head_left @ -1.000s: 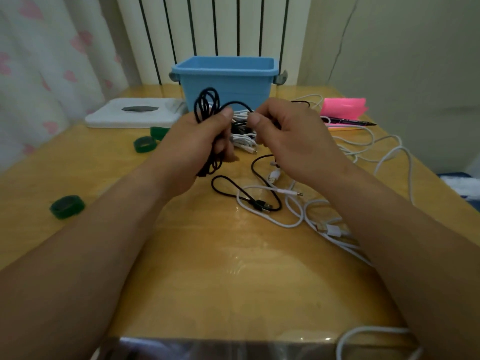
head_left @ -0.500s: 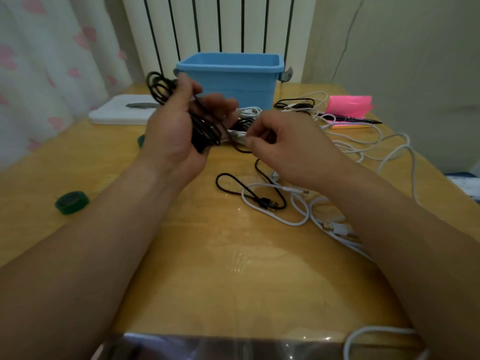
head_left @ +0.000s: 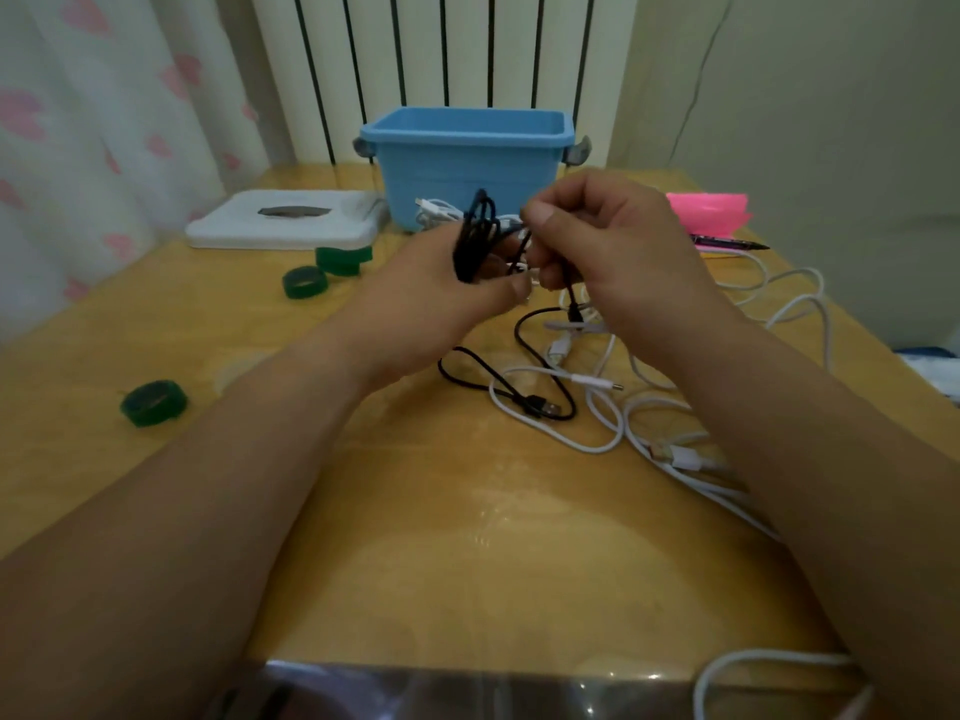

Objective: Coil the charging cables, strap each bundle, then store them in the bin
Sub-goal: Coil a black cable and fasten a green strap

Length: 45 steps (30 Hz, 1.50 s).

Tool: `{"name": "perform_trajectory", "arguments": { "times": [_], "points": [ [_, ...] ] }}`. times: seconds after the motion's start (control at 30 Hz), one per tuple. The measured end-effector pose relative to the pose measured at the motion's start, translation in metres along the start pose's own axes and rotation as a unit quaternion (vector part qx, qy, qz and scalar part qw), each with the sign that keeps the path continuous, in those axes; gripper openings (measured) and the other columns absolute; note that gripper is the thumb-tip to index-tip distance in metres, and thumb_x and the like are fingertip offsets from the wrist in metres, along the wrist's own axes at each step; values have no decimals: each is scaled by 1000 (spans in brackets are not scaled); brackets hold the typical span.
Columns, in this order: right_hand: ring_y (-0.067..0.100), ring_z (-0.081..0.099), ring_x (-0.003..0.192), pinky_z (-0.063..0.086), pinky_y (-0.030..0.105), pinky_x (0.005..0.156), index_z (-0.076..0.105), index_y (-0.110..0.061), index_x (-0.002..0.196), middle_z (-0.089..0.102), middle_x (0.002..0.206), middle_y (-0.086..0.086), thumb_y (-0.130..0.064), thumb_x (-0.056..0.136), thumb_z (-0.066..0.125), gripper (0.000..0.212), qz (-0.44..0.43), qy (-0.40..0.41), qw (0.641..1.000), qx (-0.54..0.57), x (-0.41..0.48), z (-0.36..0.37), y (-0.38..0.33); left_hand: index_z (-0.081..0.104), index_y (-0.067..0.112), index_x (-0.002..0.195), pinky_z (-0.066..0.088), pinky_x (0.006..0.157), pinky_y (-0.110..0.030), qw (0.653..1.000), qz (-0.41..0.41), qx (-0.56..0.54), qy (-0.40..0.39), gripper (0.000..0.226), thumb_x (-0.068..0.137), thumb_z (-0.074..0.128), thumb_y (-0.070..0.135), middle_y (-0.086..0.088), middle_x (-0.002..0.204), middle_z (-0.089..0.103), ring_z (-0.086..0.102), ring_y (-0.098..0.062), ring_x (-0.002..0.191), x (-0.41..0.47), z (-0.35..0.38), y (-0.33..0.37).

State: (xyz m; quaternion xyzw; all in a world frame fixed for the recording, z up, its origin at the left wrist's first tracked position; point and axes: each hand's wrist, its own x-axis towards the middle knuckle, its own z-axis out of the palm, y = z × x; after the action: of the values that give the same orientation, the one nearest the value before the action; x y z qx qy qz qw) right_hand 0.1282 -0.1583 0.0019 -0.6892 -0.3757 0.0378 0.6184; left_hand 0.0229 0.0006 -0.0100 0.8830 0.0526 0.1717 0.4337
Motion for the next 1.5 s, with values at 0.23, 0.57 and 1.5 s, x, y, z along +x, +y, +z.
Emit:
{"name": "perform_trajectory", "arguments": {
  "times": [0.23, 0.57, 1.5],
  "points": [
    [15, 64, 67, 53, 27, 65, 70, -10, 115, 73, 81, 2, -9, 102, 66, 14, -8, -29, 999, 45, 1, -5, -4, 63, 20, 86, 49, 64, -13, 993, -27, -39, 103, 35, 112, 54, 43, 7, 72, 62, 61, 0, 65, 0, -3, 0],
    [6, 64, 70, 50, 22, 67, 75, -16, 97, 71, 75, -9, -17, 95, 77, 3, 22, -60, 998, 0, 2, -5, 4, 58, -7, 99, 41, 55, -30, 992, 37, -118, 23, 39, 107, 66, 31, -24, 83, 50, 44, -27, 67, -3, -5, 8],
    [12, 51, 69, 37, 34, 65, 62, -19, 88, 56, 73, -12, -48, 105, 55, 35, -123, 120, 939, -298, -3, 7, 7, 60, 27, 130, 55, 85, -40, 980, 78, 181, 25, 30, 108, 58, 47, 10, 123, 71, 66, -9, 109, -6, 21, 10]
  ]
}}
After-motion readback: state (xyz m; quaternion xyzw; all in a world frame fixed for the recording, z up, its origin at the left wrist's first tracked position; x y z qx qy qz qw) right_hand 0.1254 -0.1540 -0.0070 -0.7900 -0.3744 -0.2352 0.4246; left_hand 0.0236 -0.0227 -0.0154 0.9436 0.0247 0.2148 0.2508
